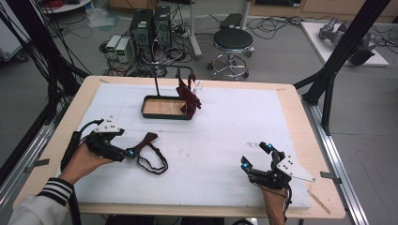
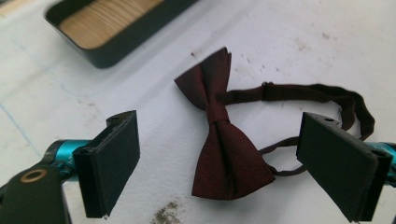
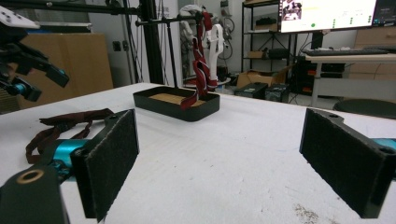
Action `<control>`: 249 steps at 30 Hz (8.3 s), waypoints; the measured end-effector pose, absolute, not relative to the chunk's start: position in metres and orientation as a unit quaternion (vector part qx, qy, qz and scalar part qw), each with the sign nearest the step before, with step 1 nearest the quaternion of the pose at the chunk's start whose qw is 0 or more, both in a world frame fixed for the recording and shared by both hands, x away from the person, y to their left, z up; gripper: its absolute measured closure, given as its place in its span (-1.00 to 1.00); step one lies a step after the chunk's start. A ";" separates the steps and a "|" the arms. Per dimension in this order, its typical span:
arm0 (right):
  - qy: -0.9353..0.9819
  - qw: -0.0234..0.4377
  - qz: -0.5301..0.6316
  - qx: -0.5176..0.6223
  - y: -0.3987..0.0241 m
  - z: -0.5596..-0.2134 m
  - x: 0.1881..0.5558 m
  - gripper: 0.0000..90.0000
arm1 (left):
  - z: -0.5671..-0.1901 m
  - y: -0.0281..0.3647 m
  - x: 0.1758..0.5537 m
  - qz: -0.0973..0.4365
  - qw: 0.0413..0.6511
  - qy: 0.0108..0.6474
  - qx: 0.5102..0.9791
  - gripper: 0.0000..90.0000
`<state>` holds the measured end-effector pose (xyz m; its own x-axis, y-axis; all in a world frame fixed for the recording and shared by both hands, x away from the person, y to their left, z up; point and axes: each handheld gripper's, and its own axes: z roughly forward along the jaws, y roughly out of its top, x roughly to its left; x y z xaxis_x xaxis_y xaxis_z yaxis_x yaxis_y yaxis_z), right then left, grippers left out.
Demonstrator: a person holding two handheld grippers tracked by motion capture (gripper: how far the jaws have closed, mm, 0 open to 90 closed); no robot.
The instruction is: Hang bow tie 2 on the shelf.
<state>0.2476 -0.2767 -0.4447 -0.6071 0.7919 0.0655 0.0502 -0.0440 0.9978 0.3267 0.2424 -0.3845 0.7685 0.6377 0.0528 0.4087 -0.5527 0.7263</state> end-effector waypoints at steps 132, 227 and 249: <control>0.628 0.312 0.640 0.314 -0.270 -0.456 0.245 -0.76 | -0.321 0.207 0.422 0.282 0.501 0.394 0.717 0.69; 0.630 0.311 0.638 0.316 -0.269 -0.456 0.245 -0.76 | -0.373 0.214 0.454 0.280 0.416 0.464 0.730 -0.59; 0.628 0.311 0.641 0.312 -0.269 -0.456 0.245 -0.76 | -0.416 0.271 0.329 0.275 0.607 0.296 0.684 -0.68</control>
<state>0.2446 -0.2694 -0.4562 -0.6108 0.7917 0.0090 -0.0062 -0.0162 0.9998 0.3295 0.2706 -0.4159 0.6729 0.7395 0.0173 0.0713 -0.0881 0.9936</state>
